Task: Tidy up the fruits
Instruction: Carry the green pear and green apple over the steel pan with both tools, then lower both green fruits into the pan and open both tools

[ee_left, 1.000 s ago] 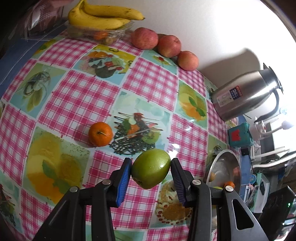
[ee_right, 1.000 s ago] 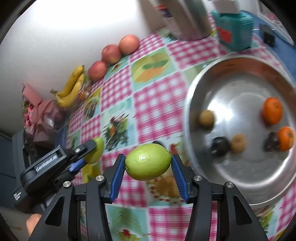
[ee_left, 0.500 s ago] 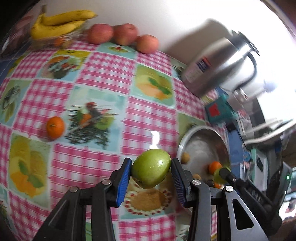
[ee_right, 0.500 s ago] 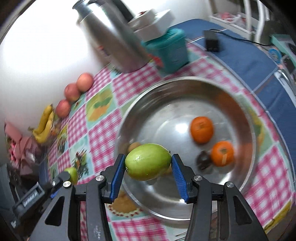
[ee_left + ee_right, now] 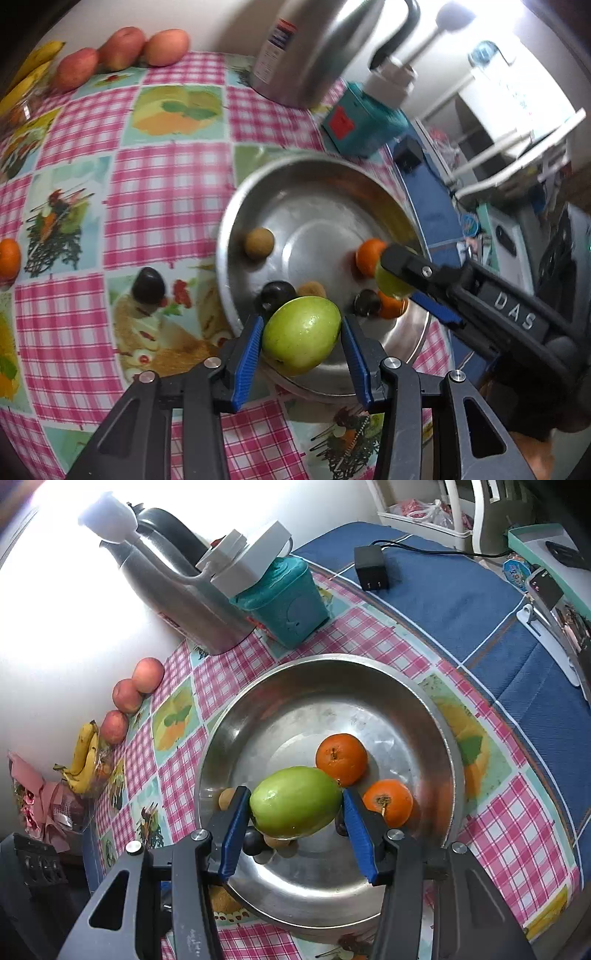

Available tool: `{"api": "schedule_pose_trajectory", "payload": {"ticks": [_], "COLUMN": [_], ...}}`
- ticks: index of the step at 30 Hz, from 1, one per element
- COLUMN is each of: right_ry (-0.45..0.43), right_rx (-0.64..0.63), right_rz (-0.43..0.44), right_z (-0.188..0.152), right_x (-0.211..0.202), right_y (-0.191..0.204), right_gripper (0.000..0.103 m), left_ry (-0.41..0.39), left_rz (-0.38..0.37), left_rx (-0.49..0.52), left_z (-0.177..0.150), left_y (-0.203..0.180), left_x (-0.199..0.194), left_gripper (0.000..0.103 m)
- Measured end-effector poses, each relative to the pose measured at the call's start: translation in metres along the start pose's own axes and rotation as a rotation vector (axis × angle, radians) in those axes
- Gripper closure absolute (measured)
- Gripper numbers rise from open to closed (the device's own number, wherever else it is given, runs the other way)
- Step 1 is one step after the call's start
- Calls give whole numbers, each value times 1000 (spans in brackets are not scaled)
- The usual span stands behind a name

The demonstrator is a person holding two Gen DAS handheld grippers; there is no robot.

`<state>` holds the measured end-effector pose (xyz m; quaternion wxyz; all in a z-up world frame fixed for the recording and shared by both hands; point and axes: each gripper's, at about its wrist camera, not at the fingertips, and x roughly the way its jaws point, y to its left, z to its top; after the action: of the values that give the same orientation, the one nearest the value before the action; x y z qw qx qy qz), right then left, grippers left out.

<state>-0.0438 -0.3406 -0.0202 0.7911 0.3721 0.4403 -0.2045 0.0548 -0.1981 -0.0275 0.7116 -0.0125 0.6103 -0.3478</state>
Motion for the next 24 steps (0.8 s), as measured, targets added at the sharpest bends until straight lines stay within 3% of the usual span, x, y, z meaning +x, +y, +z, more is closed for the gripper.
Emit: {"api": "schedule_pose_trajectory", "payload": {"ticks": [24], "right_ry": [76], "right_rx": [-22], "right_rz": [-10], "right_z": [-6], "right_x": [30], "right_y": [2], "right_gripper": [50], "left_ry": [45], "left_rz": [-12], "left_rx": [29], "left_z": [2], "left_y": [-15], "left_x": [41], "left_gripper": [57]}}
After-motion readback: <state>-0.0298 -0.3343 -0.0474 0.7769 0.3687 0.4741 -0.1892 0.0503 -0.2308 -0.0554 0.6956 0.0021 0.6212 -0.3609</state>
